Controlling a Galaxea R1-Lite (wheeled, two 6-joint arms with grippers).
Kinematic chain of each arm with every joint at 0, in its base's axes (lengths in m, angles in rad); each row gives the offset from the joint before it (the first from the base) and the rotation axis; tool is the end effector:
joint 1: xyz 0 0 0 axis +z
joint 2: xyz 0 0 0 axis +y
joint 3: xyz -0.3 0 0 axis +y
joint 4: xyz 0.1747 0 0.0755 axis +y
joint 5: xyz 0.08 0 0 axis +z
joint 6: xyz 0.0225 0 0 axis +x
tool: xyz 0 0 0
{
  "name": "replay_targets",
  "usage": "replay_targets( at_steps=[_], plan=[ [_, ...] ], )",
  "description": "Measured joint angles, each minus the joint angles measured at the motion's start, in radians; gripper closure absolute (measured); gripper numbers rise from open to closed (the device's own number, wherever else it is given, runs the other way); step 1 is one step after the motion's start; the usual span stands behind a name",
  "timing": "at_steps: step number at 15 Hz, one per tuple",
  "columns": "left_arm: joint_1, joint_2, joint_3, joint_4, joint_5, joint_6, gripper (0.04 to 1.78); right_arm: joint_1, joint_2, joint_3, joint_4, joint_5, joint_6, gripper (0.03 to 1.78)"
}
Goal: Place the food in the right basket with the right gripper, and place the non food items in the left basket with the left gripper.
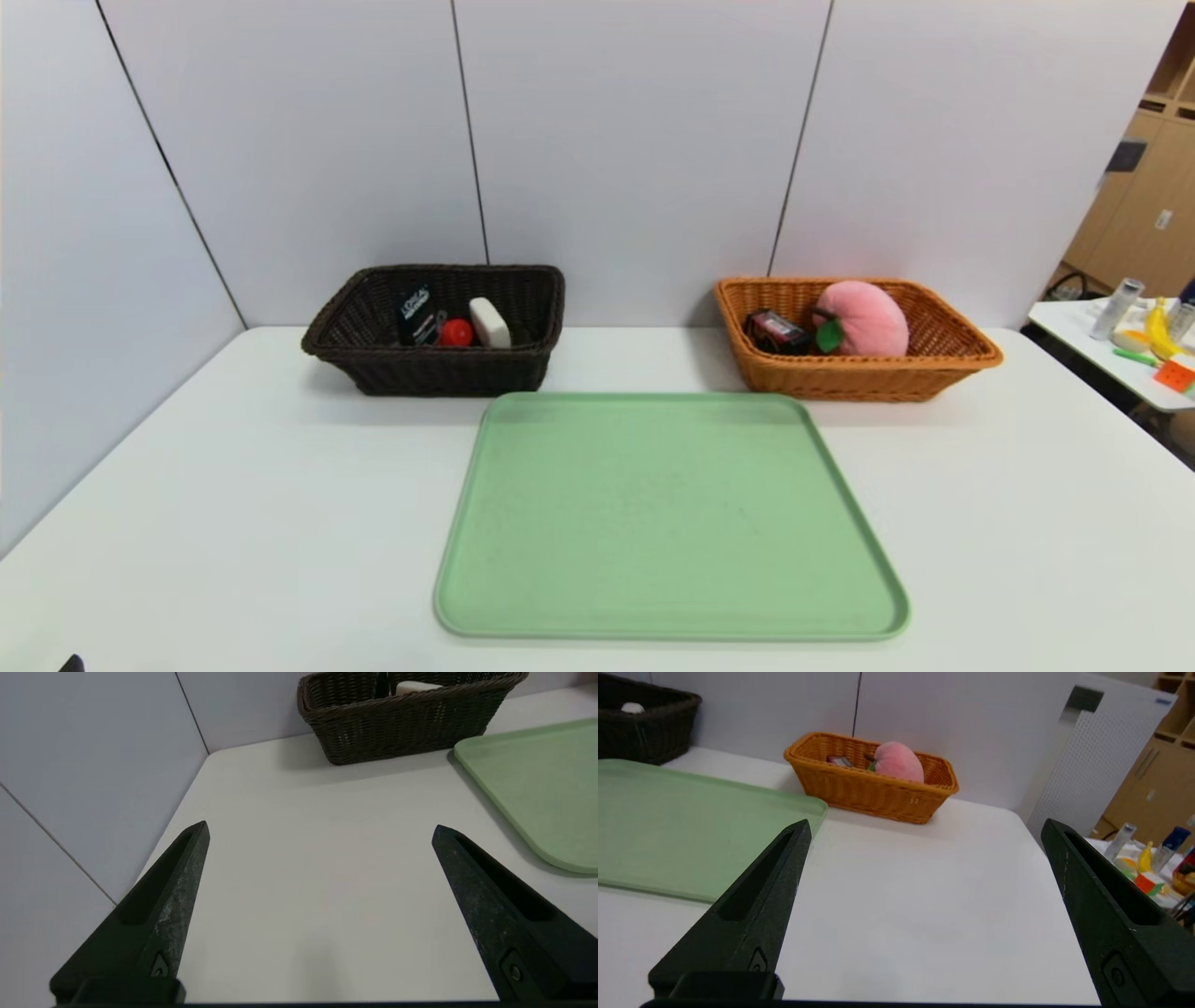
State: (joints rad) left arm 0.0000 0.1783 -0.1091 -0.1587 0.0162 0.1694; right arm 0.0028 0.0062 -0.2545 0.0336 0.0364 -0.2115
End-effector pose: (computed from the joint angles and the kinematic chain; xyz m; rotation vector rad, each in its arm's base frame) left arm -0.0137 0.0004 0.1256 0.1686 -0.0879 0.0237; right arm -0.0491 0.0007 0.1398 -0.2143 -0.2180 0.0162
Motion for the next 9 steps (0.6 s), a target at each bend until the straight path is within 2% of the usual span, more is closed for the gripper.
replay_targets(
  at_steps=[5, 7, 9],
  plan=[
    [0.000, -0.151, 0.040, 0.063, -0.001, -0.003, 0.13, 0.000, -0.007, 0.178, -0.264, 0.012, -0.028, 0.11],
    [-0.001, -0.169, 0.072, 0.050, -0.004, -0.002, 0.13, 0.000, -0.007, 0.223, -0.275, 0.012, -0.033, 0.11],
    [-0.002, -0.177, 0.094, 0.053, -0.032, -0.006, 0.13, 0.000, -0.007, 0.246, -0.243, 0.012, -0.030, 0.11]
  ],
)
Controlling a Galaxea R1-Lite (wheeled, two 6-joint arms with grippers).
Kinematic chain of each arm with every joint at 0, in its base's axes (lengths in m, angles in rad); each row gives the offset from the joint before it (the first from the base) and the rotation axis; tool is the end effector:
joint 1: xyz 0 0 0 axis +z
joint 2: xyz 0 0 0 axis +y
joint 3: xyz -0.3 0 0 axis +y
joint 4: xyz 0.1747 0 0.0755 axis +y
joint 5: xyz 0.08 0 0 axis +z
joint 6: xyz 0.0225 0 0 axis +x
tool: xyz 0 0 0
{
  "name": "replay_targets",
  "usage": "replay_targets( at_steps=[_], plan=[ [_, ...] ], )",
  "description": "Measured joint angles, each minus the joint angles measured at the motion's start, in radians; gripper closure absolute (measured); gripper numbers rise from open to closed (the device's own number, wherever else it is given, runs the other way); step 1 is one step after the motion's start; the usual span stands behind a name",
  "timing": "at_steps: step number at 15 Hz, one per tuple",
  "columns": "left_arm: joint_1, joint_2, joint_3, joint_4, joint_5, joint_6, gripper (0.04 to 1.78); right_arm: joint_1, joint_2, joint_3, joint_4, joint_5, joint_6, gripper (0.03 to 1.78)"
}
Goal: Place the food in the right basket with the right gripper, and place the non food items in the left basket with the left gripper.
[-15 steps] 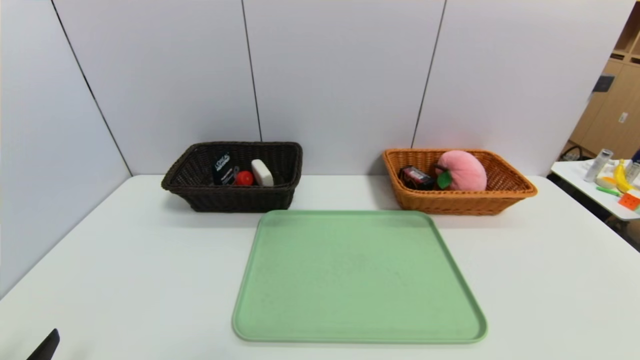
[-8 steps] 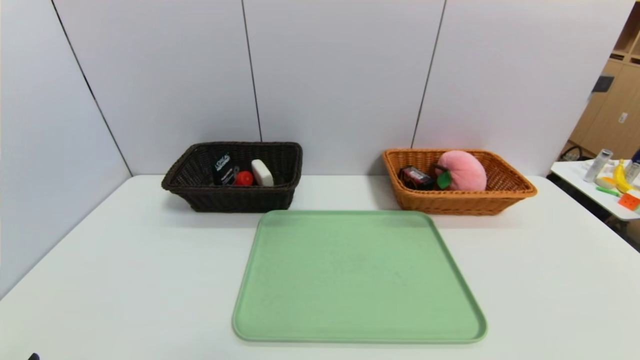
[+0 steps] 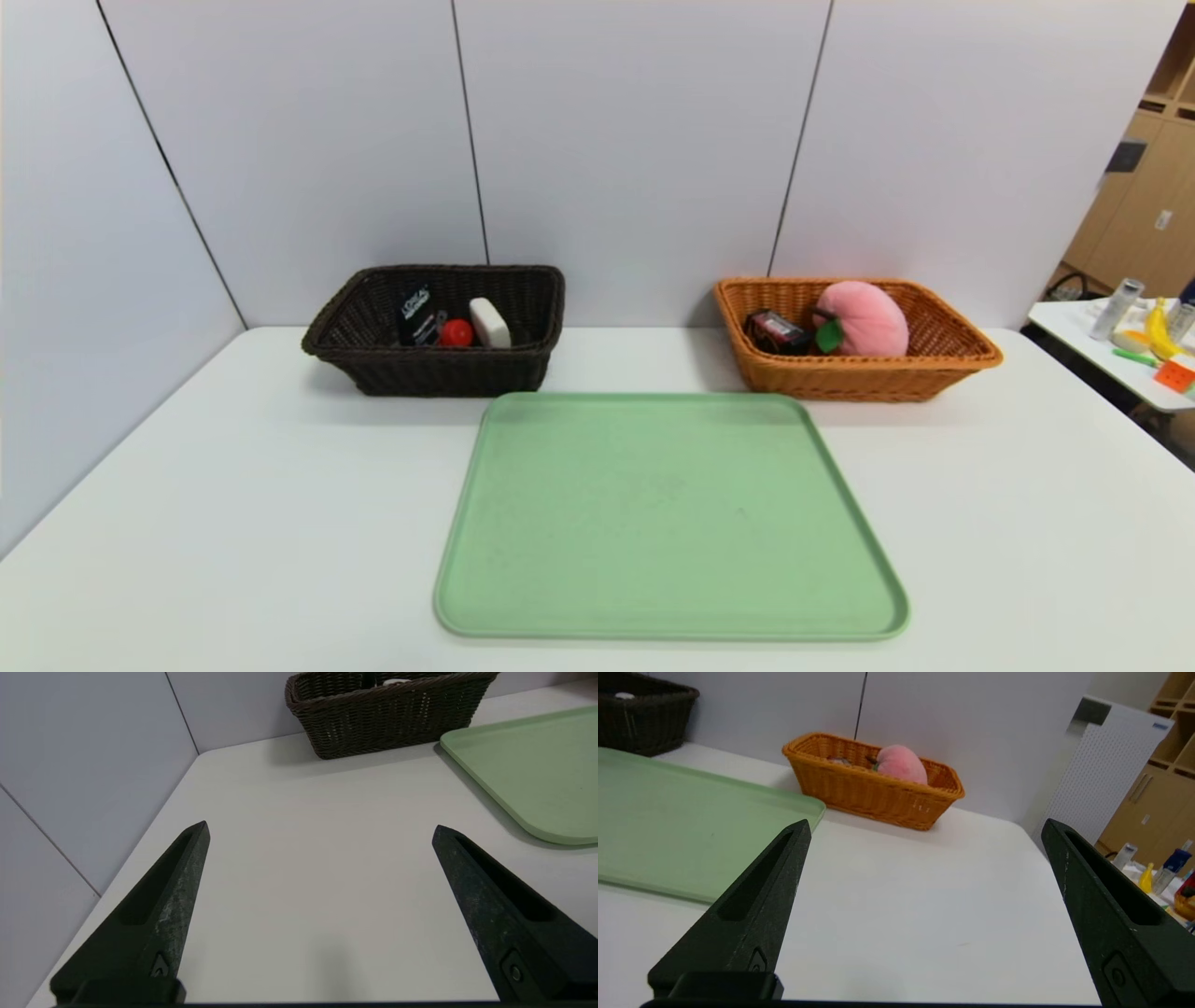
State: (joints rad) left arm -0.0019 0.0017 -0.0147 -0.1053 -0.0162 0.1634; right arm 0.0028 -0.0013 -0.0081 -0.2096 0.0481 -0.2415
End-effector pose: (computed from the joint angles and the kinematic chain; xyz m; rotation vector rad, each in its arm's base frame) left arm -0.0245 -0.0003 0.0904 0.1641 -0.1195 -0.0084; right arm -0.0260 0.0010 0.0990 -0.2454 -0.2240 0.0240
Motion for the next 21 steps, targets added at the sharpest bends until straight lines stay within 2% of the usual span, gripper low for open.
replay_targets(
  at_steps=[3, 5, 7, 9, 11, 21],
  plan=[
    [0.000, -0.003, 0.012, 0.099, -0.019, -0.004, 0.13, 0.000, 0.000, 0.007, 0.135, 0.000, 0.009, 0.11],
    [0.000, -0.004, 0.013, 0.119, -0.017, -0.024, 0.13, 0.000, 0.000, 0.007, 0.217, -0.002, 0.064, 0.11],
    [0.000, -0.004, 0.014, 0.118, -0.017, -0.037, 0.13, 0.000, 0.000, 0.008, 0.220, -0.003, 0.089, 0.11],
    [0.001, -0.004, 0.015, 0.115, -0.014, -0.086, 0.13, 0.001, 0.000, 0.008, 0.226, -0.014, 0.164, 0.11],
    [0.001, -0.004, 0.015, 0.112, 0.011, -0.143, 0.13, 0.001, 0.000, 0.007, 0.220, -0.048, 0.235, 0.11],
    [0.002, -0.003, 0.015, 0.111, 0.016, -0.162, 0.13, -0.003, 0.001, 0.008, 0.217, -0.051, 0.251, 0.11]
  ],
)
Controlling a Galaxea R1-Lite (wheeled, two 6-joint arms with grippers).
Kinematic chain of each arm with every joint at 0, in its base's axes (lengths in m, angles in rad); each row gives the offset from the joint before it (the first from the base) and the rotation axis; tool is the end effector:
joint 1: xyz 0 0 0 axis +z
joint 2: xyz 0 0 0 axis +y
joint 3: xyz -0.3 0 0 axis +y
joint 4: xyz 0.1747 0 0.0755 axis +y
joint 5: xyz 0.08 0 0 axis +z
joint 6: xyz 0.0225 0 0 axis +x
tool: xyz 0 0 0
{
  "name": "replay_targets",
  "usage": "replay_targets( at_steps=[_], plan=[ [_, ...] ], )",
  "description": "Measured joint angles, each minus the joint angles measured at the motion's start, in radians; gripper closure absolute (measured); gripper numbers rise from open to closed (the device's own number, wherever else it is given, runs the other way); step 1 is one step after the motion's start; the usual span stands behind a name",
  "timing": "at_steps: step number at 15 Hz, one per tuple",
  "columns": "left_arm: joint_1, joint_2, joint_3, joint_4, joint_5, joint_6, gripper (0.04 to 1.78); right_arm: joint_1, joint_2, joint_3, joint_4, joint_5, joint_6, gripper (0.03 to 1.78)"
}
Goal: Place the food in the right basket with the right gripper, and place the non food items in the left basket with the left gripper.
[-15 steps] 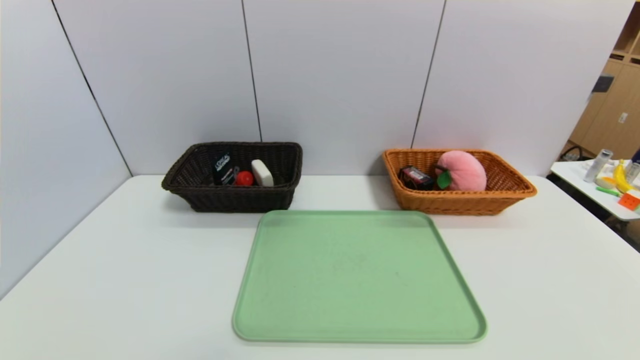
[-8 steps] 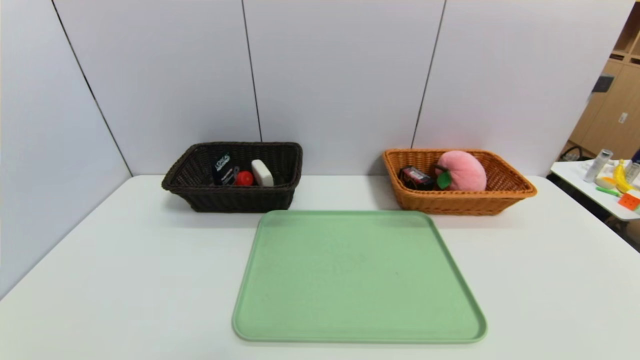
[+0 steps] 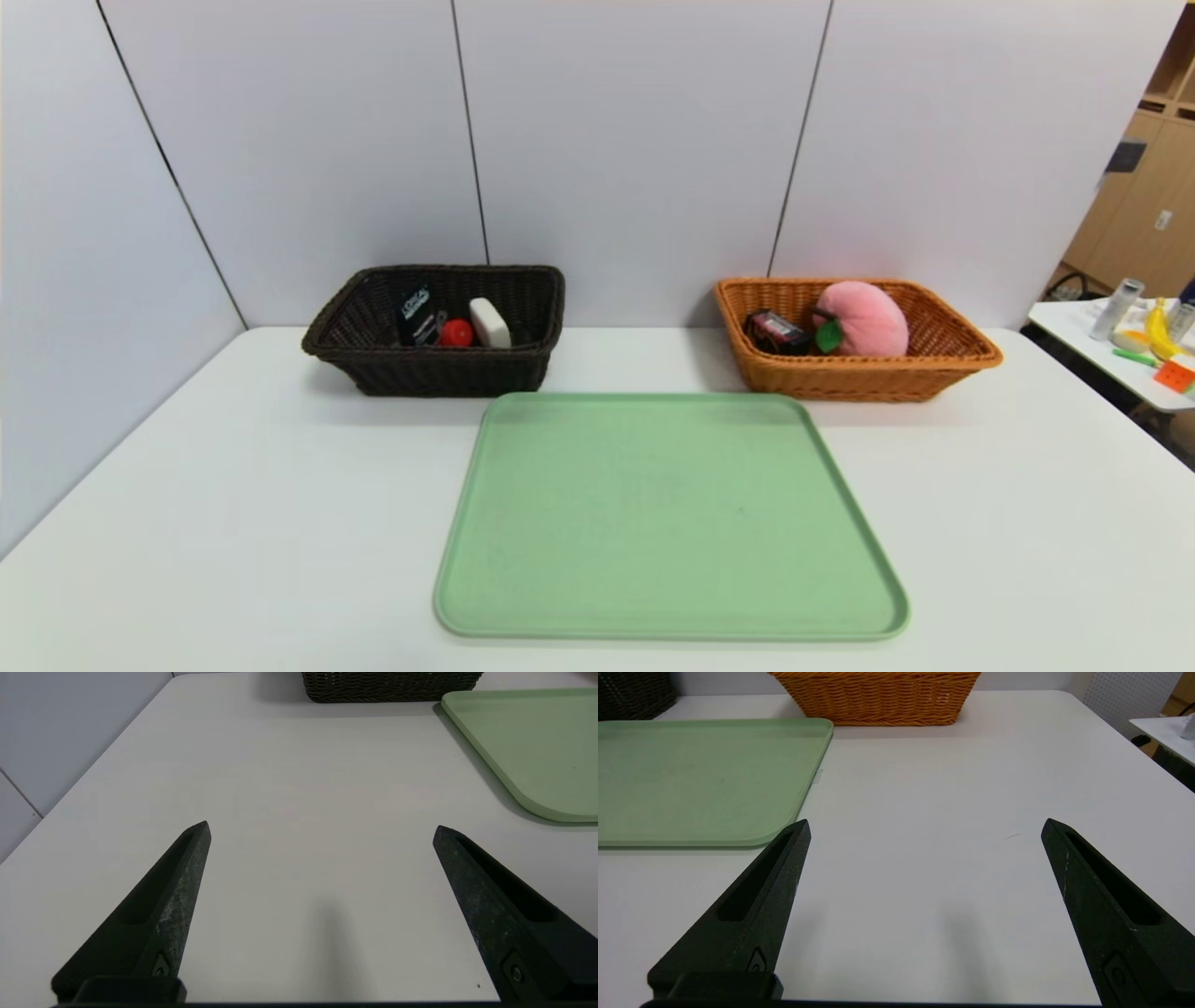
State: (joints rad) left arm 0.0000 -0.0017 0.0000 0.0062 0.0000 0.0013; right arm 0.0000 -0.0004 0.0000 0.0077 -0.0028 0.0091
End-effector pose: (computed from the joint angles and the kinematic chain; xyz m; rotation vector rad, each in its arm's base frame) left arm -0.0229 0.0000 0.0748 0.0013 0.0045 0.0000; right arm -0.0228 -0.0001 0.0747 0.0091 0.0073 -0.0028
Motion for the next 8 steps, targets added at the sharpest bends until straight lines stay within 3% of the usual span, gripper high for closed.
replay_targets(
  at_steps=[8],
  plan=[
    [0.000, 0.000, 0.000, 0.000, 0.000, 0.000, 0.13, 0.000, 0.000, 0.000, -0.001, 0.000, 0.000, 0.10]
  ],
)
